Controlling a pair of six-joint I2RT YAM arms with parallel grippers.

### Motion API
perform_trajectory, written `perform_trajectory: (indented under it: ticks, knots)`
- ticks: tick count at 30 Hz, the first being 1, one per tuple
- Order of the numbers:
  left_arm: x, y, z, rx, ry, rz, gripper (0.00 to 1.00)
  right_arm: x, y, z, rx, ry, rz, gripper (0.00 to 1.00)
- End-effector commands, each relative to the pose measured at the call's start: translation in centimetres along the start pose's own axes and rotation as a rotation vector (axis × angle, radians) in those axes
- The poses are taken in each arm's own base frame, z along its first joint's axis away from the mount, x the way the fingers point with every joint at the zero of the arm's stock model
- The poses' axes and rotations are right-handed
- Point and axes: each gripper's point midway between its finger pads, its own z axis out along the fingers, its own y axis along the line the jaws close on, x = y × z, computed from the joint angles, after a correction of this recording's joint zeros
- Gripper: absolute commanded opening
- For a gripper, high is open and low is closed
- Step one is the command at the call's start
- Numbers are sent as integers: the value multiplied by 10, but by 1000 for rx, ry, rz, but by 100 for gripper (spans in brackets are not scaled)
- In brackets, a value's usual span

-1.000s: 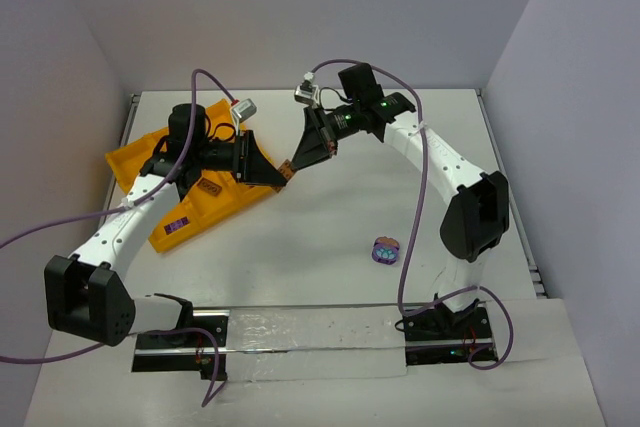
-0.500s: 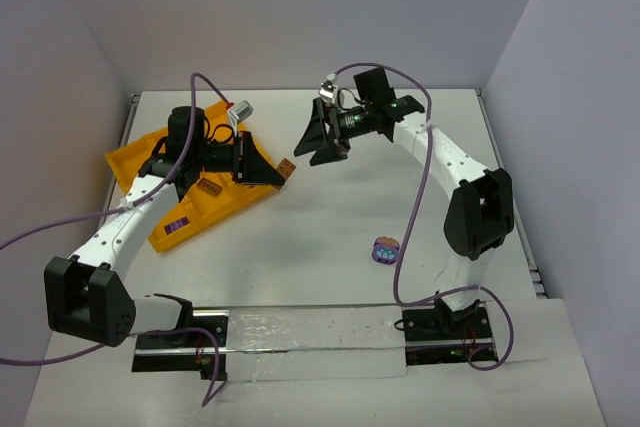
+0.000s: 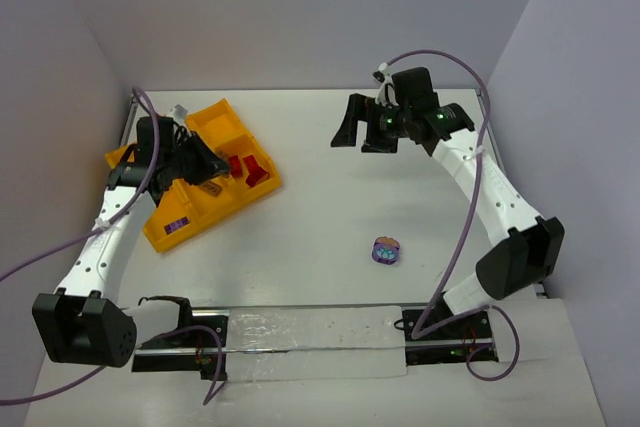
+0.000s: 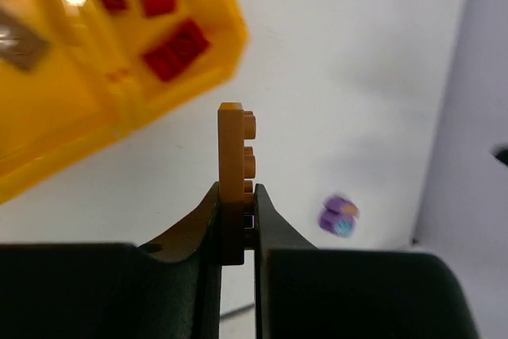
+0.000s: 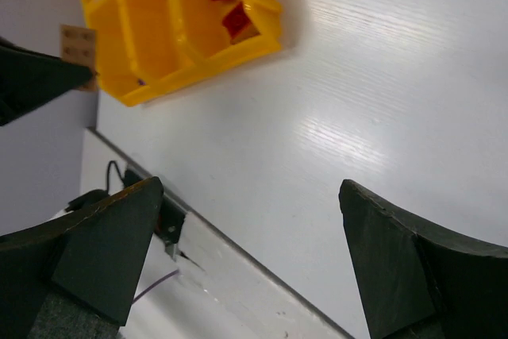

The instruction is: Sort the legos into containers by color

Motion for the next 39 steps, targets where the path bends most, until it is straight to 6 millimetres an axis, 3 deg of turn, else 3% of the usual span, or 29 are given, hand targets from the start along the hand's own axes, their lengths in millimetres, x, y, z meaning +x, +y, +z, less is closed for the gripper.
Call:
perform_trajectory:
  ticks: [1, 5, 9, 14, 23, 26, 28, 30, 34, 39]
  knots:
    - [-30, 70, -13, -392, -200, -31, 0, 7, -26, -20, 187, -107, -28, 100]
    - [-27, 106, 0, -521, -227, -25, 0, 27, -31, -23, 227, -133, -81, 100]
    - [-20, 124, 20, -546, -224, -21, 0, 53, -40, -18, 249, -94, -129, 100]
    - [-21, 132, 33, -563, -227, -16, 0, 67, -47, -28, 258, -116, -126, 100]
    - [-23, 145, 49, -613, -207, -11, 1, 99, -61, -29, 258, -77, -87, 100]
    - [-19, 150, 60, -628, -170, -8, 31, 106, -72, -28, 297, -69, -84, 100]
    - [-18, 149, 64, -624, -158, -5, 57, 109, -77, -27, 314, -65, -85, 100]
    - [-21, 142, 63, -608, -166, 4, 73, 112, -83, -25, 329, -59, -87, 100]
    - [-29, 124, 56, -576, -190, 21, 77, 119, -96, -23, 378, -50, -75, 100]
    - [-36, 65, 33, -479, -237, 77, 77, 137, -118, -17, 437, -52, -18, 100]
